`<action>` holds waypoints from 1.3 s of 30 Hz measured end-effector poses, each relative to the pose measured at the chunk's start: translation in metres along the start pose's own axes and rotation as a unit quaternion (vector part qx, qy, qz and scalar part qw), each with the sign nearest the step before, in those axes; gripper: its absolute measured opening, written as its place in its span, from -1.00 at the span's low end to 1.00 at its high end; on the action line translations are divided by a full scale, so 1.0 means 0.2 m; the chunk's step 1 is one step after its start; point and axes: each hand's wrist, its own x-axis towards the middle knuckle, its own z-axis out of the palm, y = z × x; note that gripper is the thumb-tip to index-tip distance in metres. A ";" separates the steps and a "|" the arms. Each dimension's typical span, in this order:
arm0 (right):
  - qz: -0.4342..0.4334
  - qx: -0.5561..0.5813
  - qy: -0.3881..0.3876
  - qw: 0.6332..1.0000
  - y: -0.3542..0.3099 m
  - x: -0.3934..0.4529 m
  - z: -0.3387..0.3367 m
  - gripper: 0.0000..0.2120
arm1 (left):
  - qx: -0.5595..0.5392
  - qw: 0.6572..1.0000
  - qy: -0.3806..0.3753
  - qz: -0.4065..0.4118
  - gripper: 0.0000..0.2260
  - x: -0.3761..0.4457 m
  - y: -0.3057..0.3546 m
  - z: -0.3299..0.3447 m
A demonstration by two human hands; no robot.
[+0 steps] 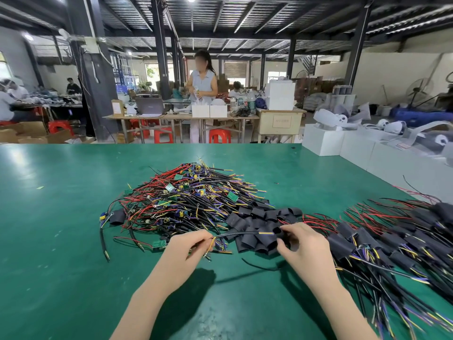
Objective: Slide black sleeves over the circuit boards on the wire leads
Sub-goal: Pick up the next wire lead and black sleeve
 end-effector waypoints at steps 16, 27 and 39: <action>-0.063 0.017 -0.045 0.997 -0.02 -0.02 0.00 -0.71 | 0.031 0.998 -0.042 -0.023 -0.80 -0.01 -0.01 0.00; -0.173 -0.029 -0.112 0.978 -0.05 -0.03 0.03 -0.67 | 0.042 0.997 -0.070 -0.010 -0.87 -0.01 -0.02 0.05; -0.145 0.081 -0.135 0.977 -0.14 -0.08 0.08 -0.79 | -0.054 0.989 -0.058 -0.122 -0.78 0.00 -0.02 0.15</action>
